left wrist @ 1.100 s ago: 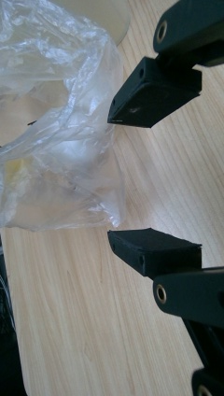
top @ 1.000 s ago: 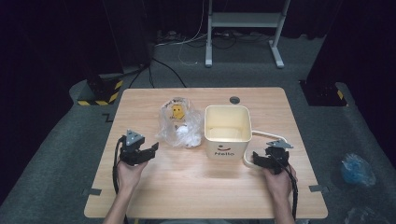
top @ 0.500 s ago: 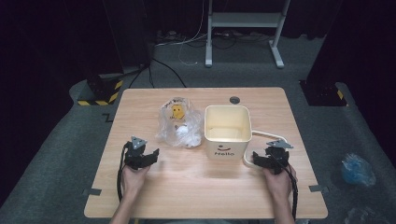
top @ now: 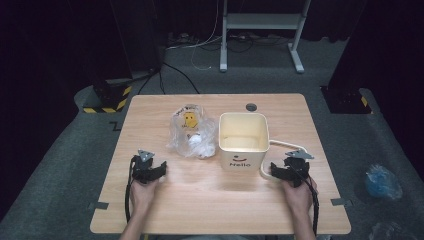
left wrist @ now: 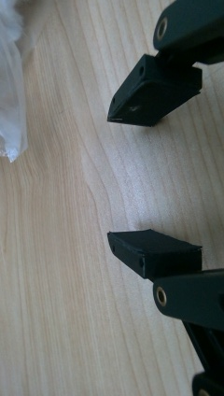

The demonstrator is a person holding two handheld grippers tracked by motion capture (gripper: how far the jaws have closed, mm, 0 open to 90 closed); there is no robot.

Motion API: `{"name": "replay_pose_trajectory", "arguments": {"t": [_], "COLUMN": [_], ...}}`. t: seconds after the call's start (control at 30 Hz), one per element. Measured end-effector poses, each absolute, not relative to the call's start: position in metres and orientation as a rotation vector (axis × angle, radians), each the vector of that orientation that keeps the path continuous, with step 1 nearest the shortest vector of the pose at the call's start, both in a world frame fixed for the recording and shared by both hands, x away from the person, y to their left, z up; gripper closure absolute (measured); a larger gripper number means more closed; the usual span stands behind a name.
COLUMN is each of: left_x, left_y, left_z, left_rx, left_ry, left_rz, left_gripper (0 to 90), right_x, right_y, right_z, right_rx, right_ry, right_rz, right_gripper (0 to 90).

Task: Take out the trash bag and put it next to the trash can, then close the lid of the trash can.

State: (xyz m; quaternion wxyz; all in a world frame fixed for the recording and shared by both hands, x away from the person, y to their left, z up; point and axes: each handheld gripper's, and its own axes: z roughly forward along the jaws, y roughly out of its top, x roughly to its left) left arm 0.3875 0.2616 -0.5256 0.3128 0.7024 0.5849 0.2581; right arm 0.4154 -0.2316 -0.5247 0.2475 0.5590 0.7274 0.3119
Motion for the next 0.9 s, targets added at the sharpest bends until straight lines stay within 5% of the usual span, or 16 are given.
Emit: {"name": "replay_pose_trajectory", "arguments": {"t": [0.53,0.9], "left_x": [0.3849,0.3883], "left_y": [0.2566,0.2629], "left_z": [-0.5270,-0.5274], "left_rx": [1.882,1.857], "left_ry": [1.502,1.519], "left_rz": [0.766,0.687], "left_gripper": [33.2,31.9], "right_x": [0.4154,0.4173], "right_y": [-0.2315,-0.2323], "right_z": [-0.5248,-0.5249], "right_rx": [1.525,1.525], "right_ry": [1.980,1.986], "right_rz": [0.847,0.843], "right_gripper": [13.3,11.6]}}
